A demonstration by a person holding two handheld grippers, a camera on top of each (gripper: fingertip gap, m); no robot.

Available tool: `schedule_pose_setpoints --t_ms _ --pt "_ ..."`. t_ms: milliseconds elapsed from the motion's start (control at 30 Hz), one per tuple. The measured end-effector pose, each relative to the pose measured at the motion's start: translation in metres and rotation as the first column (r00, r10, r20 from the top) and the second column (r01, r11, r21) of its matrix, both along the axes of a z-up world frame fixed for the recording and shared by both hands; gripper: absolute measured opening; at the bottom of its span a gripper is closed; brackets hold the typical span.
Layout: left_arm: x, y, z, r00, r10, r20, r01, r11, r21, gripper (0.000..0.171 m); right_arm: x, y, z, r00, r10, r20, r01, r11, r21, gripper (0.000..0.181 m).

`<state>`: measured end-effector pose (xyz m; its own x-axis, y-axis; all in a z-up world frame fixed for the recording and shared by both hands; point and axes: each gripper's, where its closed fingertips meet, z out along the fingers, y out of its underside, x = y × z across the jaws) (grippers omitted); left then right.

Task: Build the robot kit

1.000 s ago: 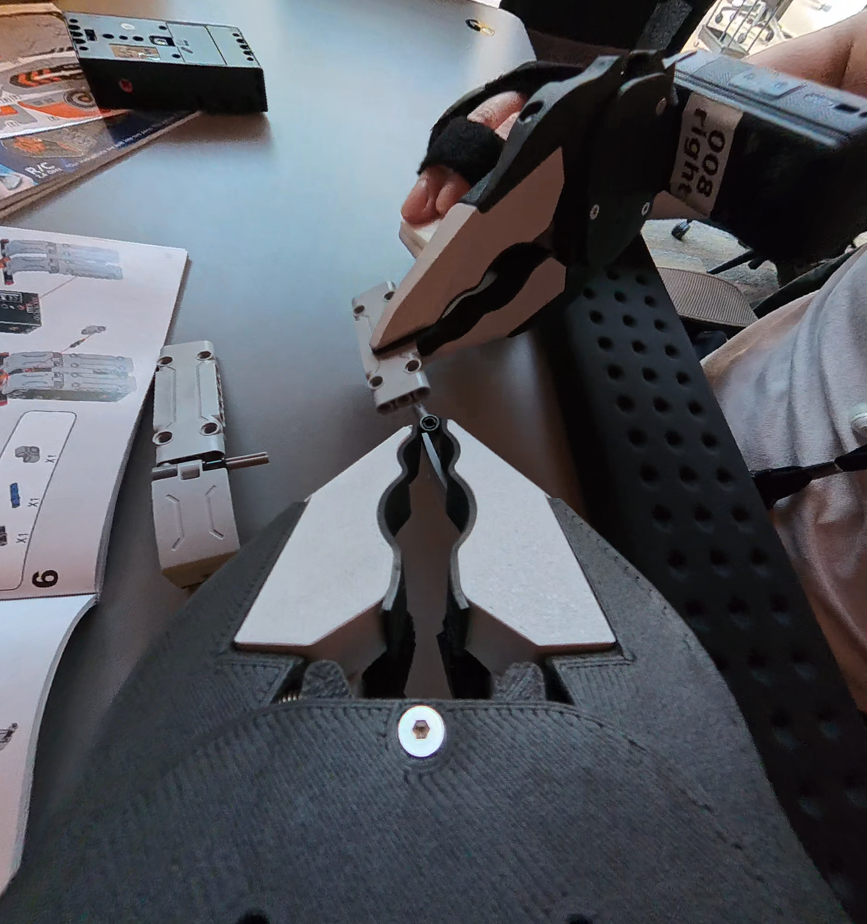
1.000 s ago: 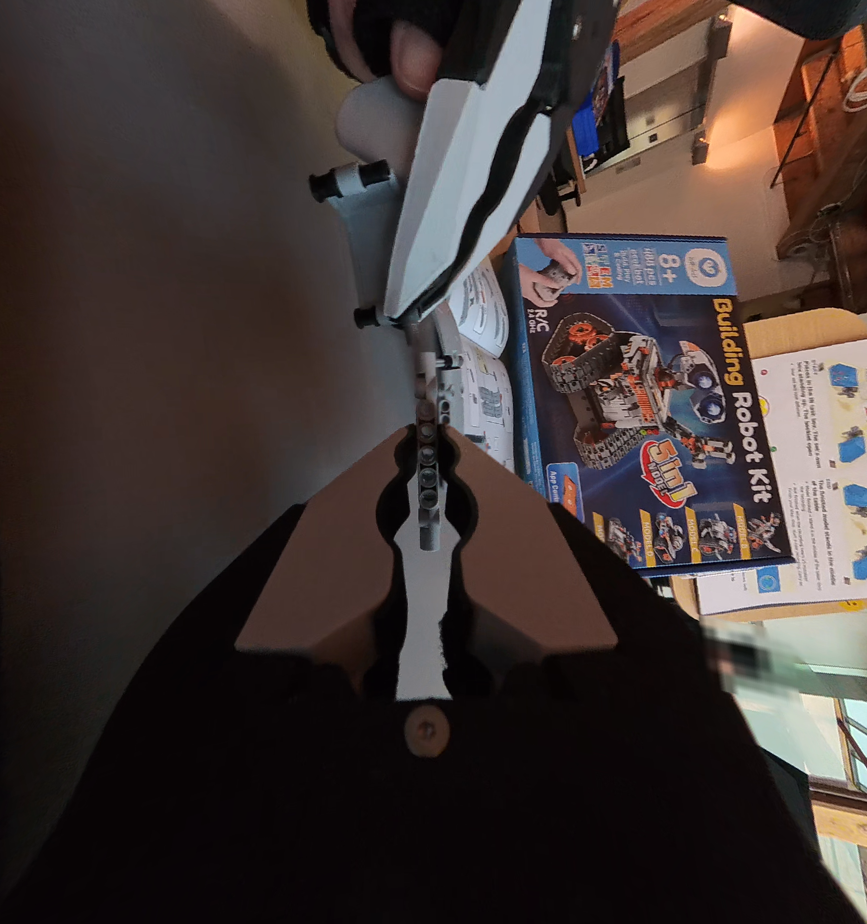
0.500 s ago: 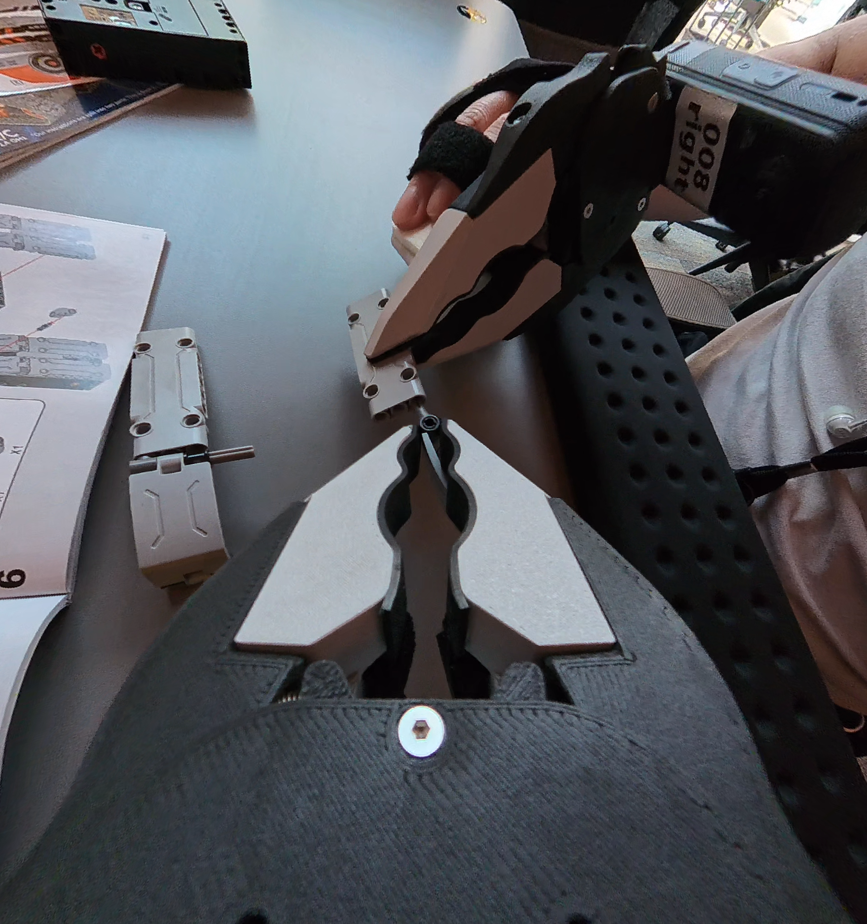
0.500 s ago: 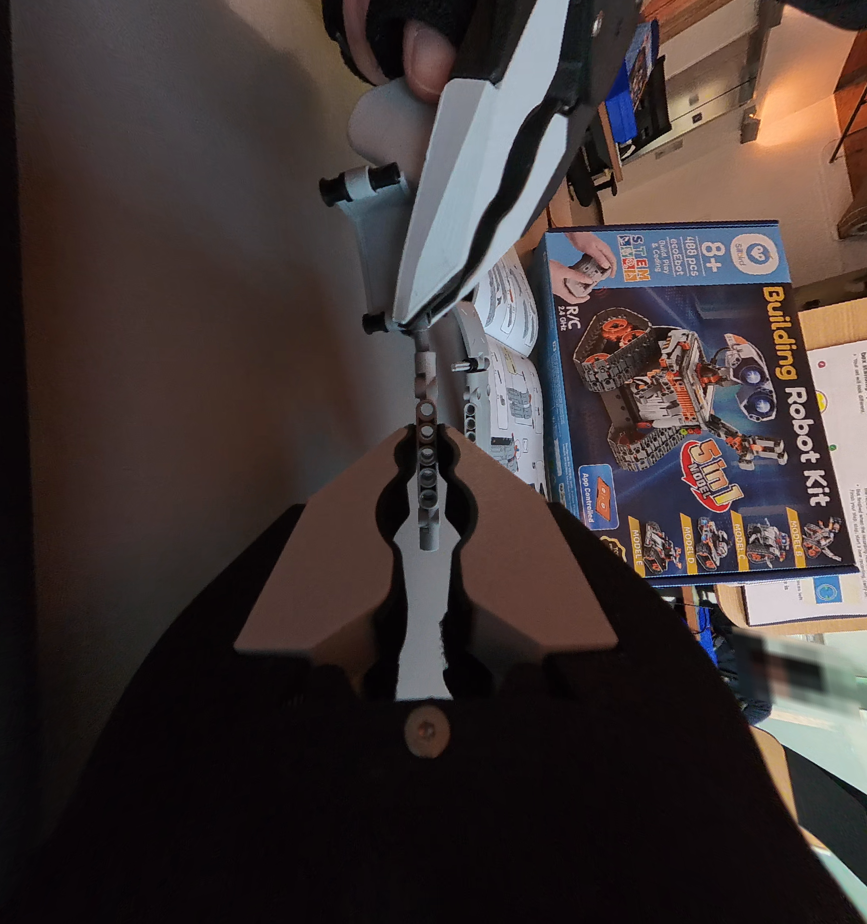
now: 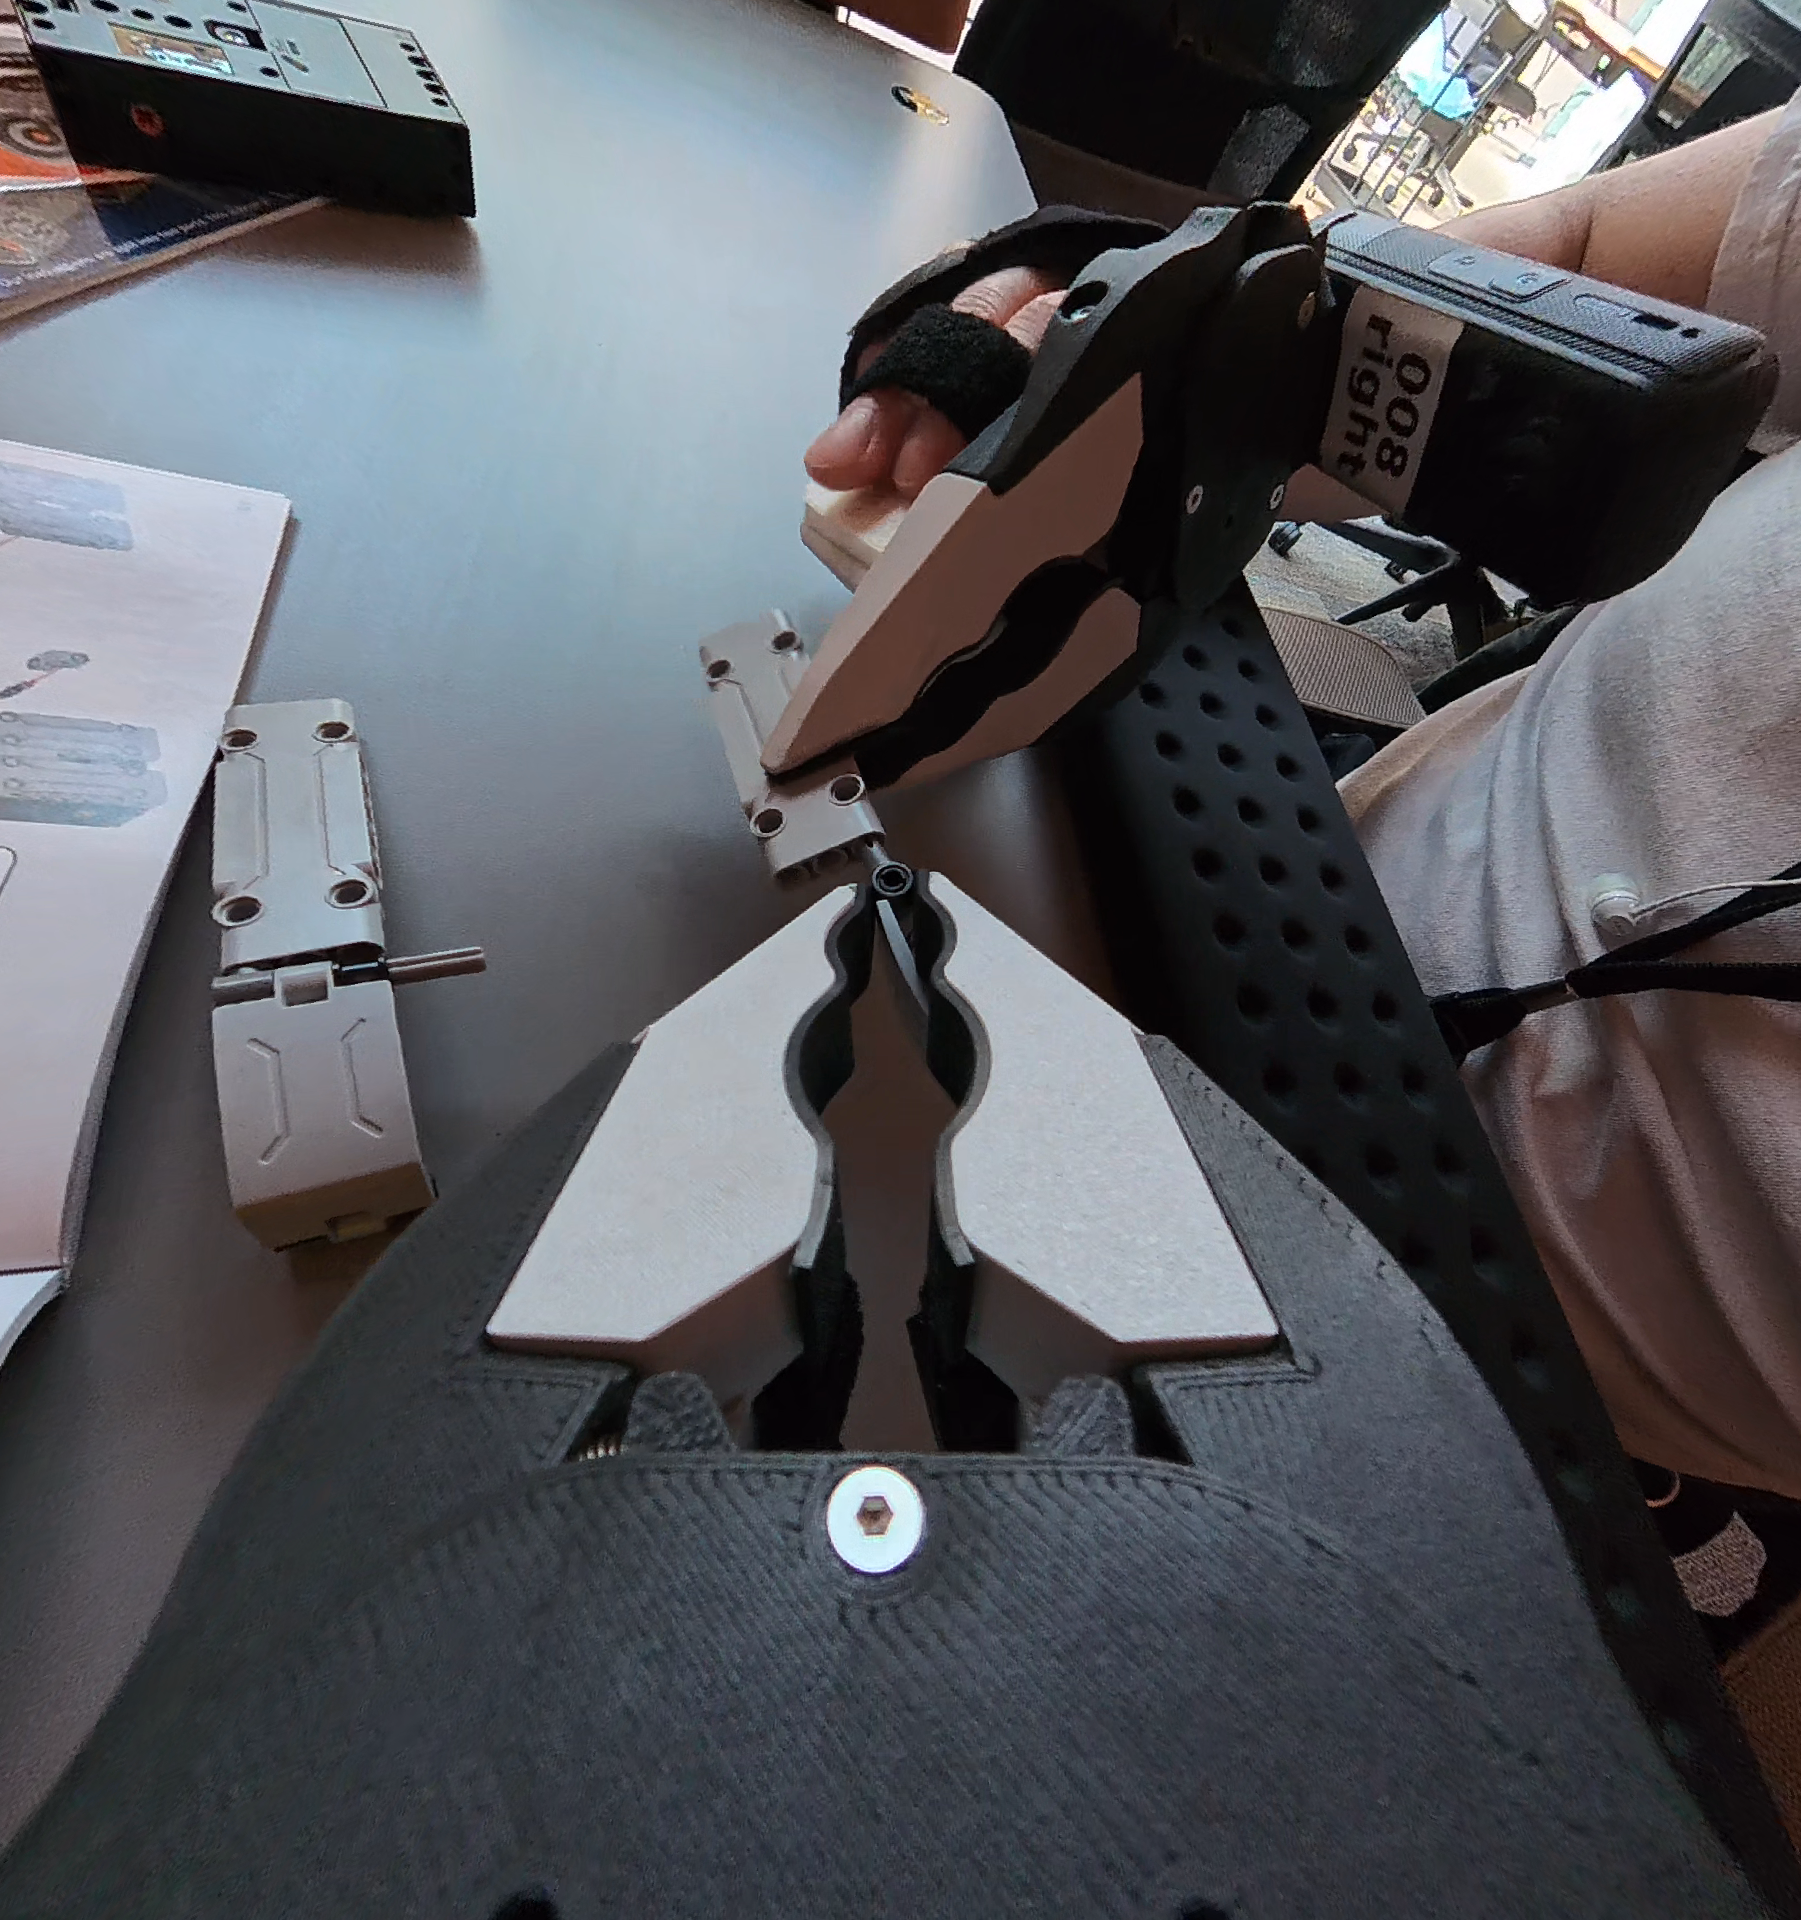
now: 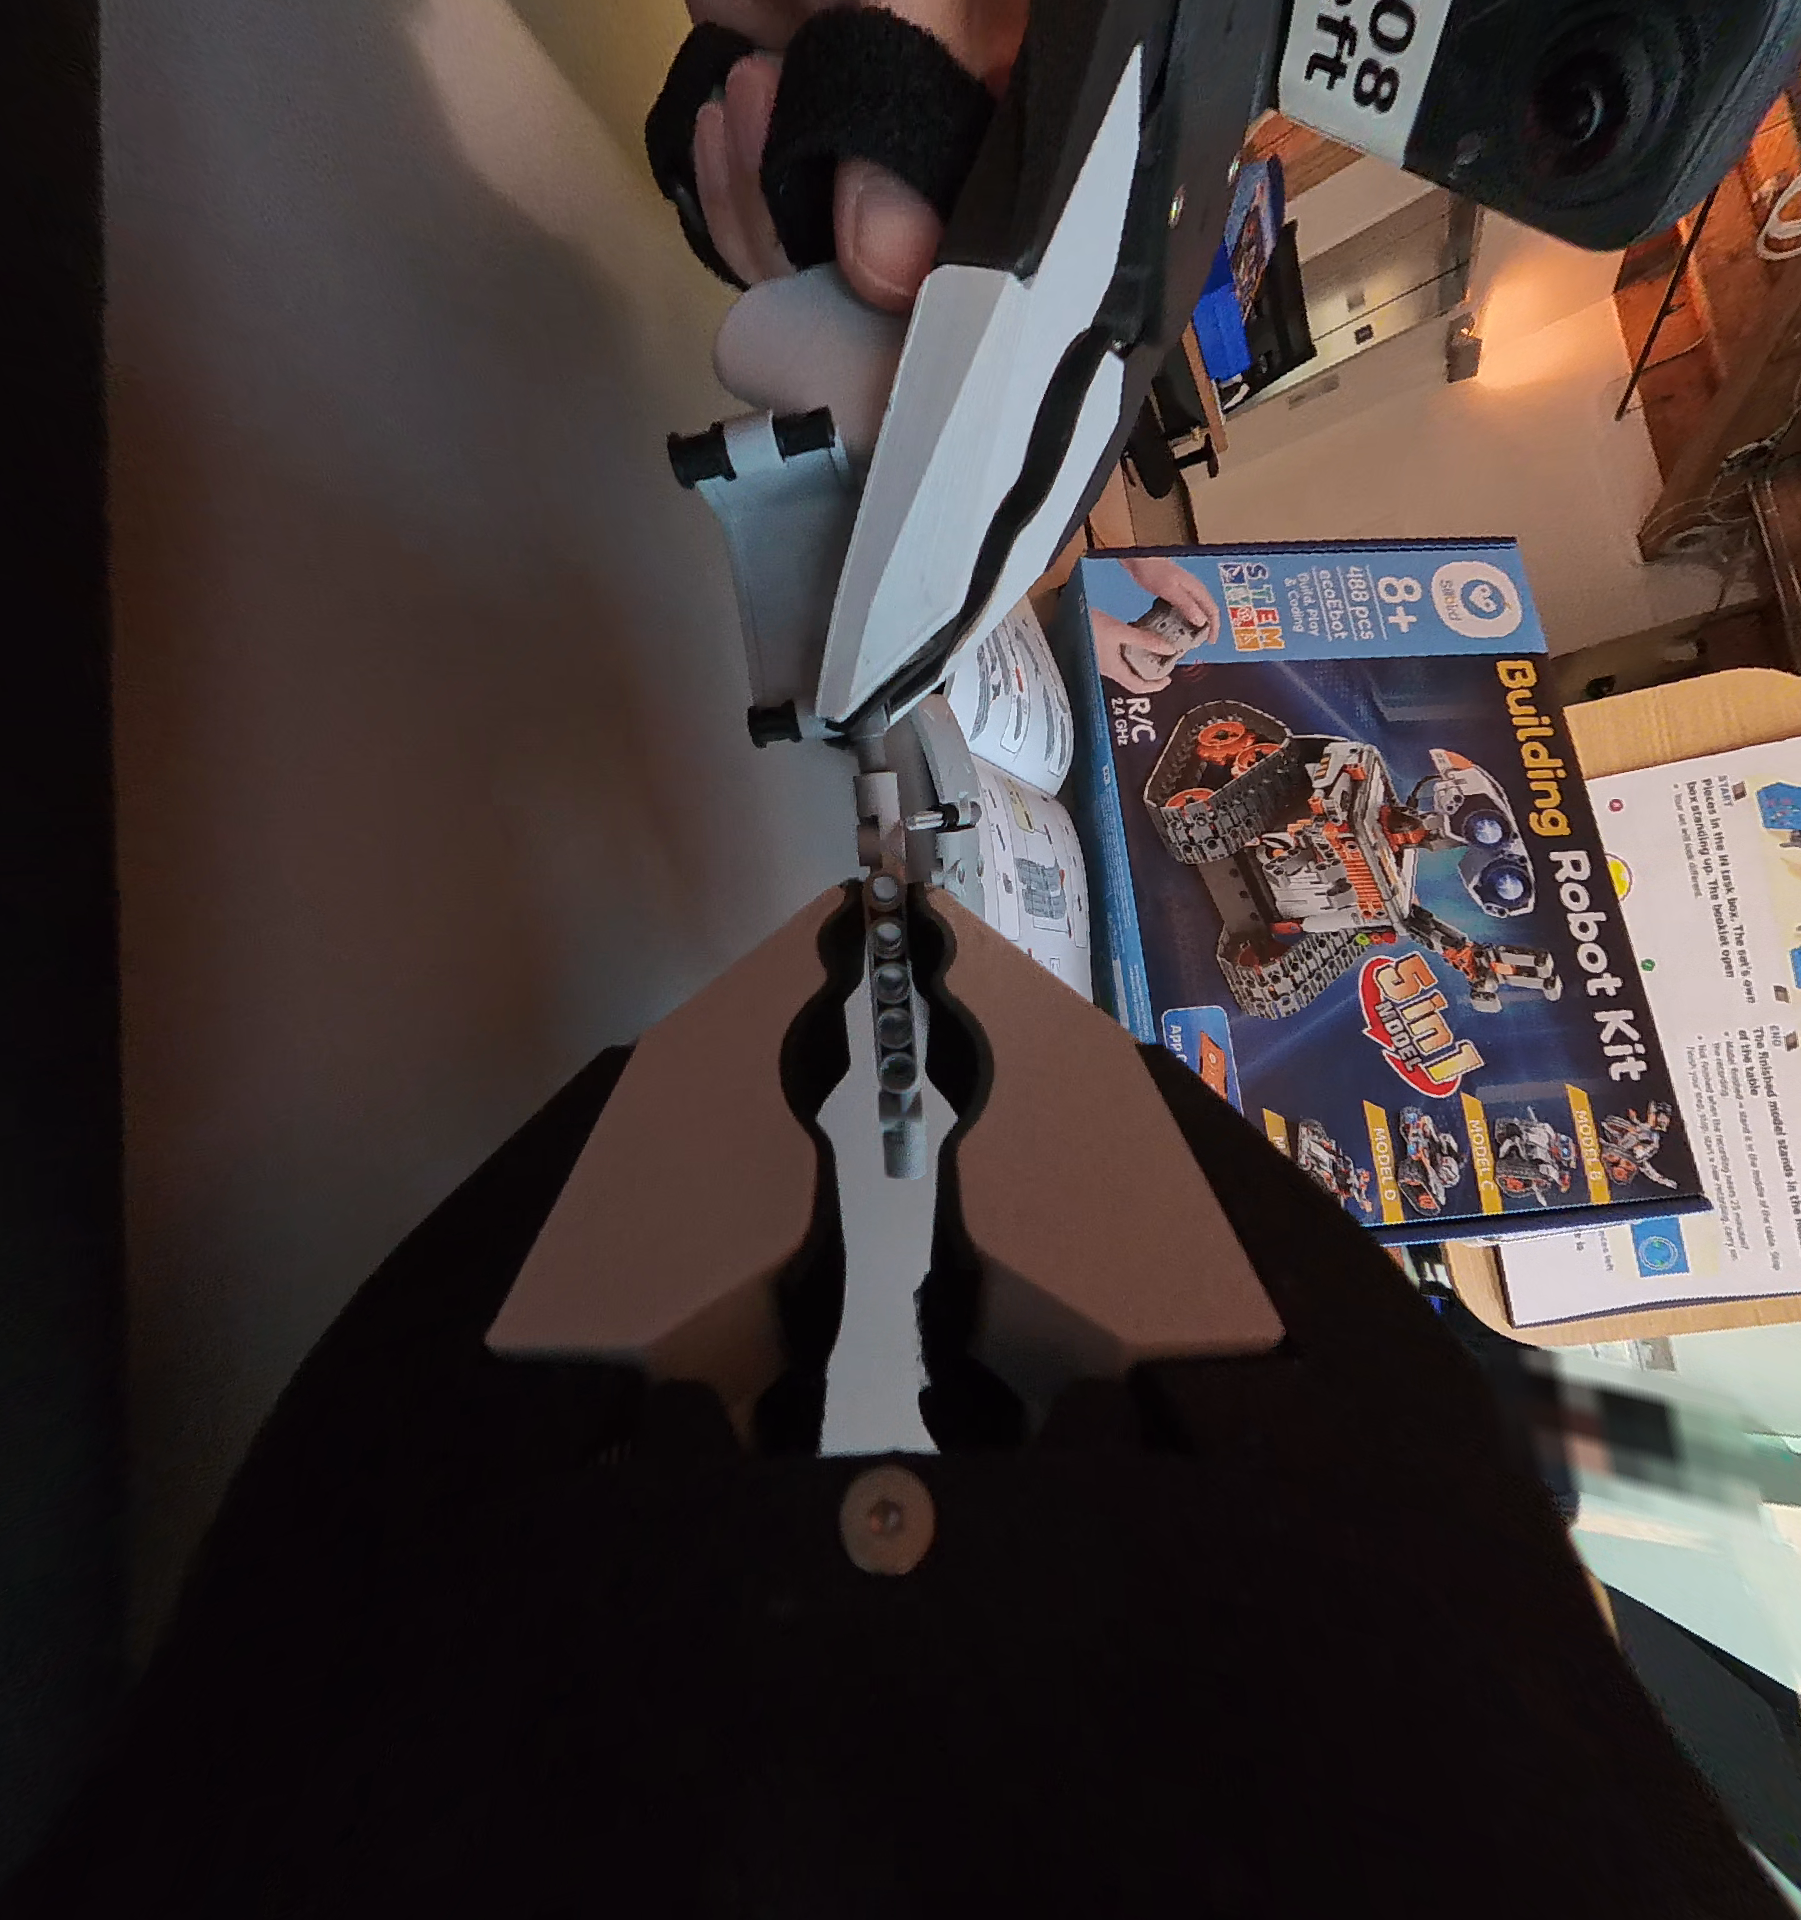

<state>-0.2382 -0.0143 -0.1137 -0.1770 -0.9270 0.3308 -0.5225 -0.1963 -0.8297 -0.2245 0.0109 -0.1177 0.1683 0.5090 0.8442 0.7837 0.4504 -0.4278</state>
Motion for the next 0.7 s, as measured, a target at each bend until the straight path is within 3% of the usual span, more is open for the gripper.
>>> schedule_pose_setpoints --t_ms 267,700 --pt "-0.002 0.003 0.000 1.000 0.011 -0.007 -0.011 1.000 -0.003 0.005 -0.005 -0.007 0.004 0.999 0.033 -0.017 -0.033 0.999 0.019 0.007" --pt "-0.006 -0.010 -0.001 0.998 -0.067 -0.009 0.065 0.992 -0.109 0.005 -0.010 -0.019 0.005 0.994 0.107 -0.003 -0.107 0.993 0.049 0.006"
